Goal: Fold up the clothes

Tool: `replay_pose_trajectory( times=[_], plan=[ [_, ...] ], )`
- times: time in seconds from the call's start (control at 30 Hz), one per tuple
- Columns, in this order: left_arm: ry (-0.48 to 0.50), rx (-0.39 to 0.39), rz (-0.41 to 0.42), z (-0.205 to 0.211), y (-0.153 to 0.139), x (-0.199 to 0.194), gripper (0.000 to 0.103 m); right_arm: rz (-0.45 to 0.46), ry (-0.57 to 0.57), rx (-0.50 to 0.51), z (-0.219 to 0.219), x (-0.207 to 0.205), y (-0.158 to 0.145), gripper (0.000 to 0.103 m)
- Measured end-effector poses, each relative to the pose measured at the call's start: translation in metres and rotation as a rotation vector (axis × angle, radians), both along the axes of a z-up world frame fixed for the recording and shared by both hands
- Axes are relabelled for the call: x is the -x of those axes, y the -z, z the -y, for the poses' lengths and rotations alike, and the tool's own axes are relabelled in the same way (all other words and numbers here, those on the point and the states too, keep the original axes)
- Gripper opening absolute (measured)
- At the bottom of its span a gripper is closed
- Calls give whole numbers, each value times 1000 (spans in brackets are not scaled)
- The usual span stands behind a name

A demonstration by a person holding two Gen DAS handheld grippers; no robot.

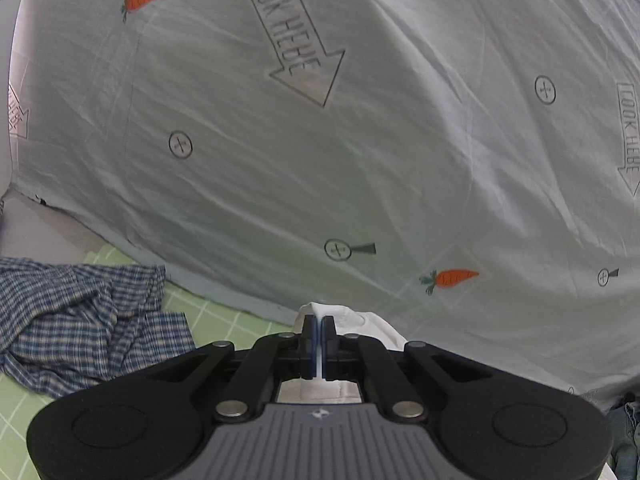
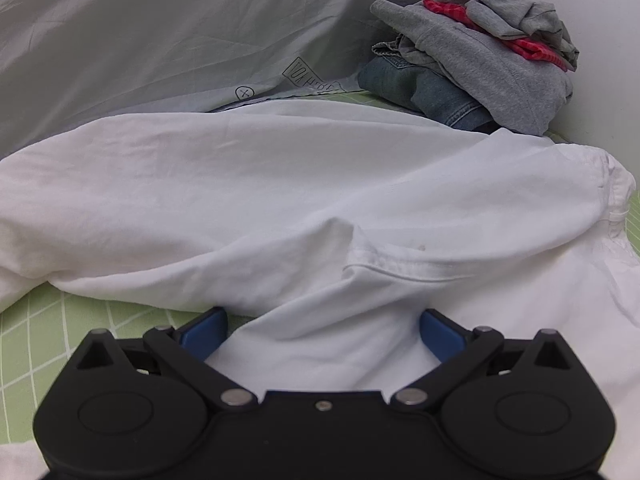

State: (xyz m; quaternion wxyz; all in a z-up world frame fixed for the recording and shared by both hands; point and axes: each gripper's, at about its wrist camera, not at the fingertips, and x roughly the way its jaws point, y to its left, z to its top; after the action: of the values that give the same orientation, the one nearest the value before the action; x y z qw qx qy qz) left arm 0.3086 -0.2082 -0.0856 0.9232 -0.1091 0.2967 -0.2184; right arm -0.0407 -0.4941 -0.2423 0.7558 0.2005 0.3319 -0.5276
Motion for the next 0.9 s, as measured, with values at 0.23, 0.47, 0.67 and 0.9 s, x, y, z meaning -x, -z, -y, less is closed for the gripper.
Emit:
replay_pose_trajectory(
  times=[0.23,0.47,0.67,0.9],
  plan=[
    [-105,-92,-60,-44,20,16,3,10,-29,-48,-8,10,-1,103],
    [-230,-25,-381,-111,88,51,7,-3,-51,-80,-11,8,-4,103],
    [-163,180,-441,-130,95,75,39,-25,-112,-111,-16,-6,-8,103],
    [-73,308,-480,-93,99,48,45,-48,-139,-111,-20,-15,-9,103]
  ],
)
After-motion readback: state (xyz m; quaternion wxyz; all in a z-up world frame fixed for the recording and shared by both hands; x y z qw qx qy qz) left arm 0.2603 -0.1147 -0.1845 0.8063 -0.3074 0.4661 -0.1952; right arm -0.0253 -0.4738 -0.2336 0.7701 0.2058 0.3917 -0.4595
